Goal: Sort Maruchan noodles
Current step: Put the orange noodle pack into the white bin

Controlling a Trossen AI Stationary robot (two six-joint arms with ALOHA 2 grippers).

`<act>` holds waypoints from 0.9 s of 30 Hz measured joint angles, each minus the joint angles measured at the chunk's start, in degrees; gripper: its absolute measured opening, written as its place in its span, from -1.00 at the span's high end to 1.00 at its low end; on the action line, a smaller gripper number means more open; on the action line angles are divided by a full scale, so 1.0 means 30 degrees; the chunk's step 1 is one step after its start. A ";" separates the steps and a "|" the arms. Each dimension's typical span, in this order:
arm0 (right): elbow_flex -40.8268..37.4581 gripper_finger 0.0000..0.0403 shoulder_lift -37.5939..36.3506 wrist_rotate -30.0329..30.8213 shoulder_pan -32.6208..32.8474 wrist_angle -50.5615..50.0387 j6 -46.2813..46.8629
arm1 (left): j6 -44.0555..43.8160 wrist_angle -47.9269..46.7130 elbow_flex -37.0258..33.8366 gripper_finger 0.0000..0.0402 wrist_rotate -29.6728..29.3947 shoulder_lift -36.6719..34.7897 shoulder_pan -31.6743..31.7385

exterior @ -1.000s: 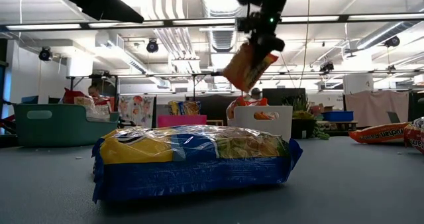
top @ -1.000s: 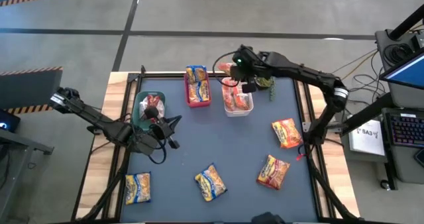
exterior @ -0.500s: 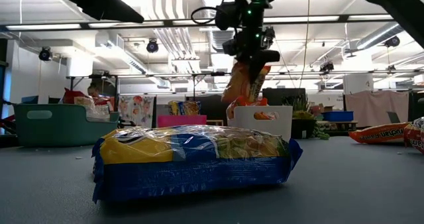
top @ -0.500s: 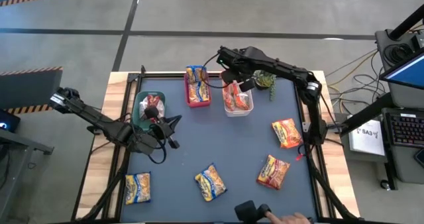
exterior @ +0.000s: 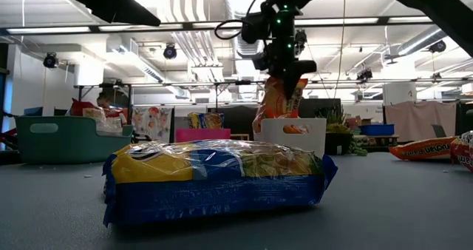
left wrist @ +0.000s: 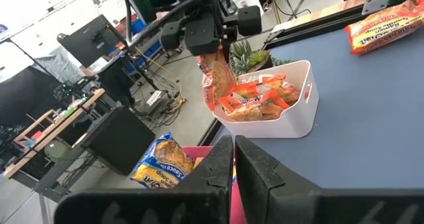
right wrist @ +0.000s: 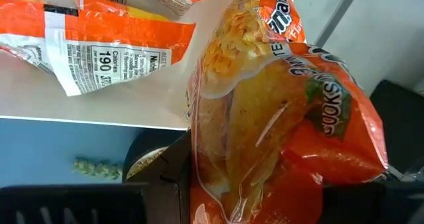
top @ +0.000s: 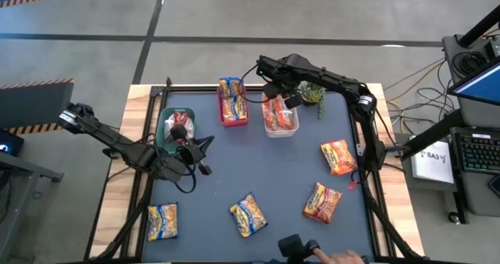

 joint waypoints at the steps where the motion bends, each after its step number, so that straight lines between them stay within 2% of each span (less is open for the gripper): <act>1: -0.0017 0.39 0.0075 -0.0012 0.0000 -0.0008 0.0166 | 0.0000 -0.0004 0.0000 1.00 0.0000 0.0000 0.0000; 9: -0.0496 0.38 0.0652 0.0020 0.0080 0.0059 0.1060 | -0.0084 0.0004 0.0000 1.00 0.0022 0.0007 0.0000; 19: -0.0636 0.14 0.0750 0.0216 0.0126 0.0135 0.1895 | -0.0105 0.0004 0.0000 1.00 0.0029 0.0015 0.0000; 27: 0.0056 0.04 0.0644 0.3043 0.0131 0.0196 0.2201 | -0.0308 0.0004 0.0000 1.00 0.0036 0.0015 -0.0001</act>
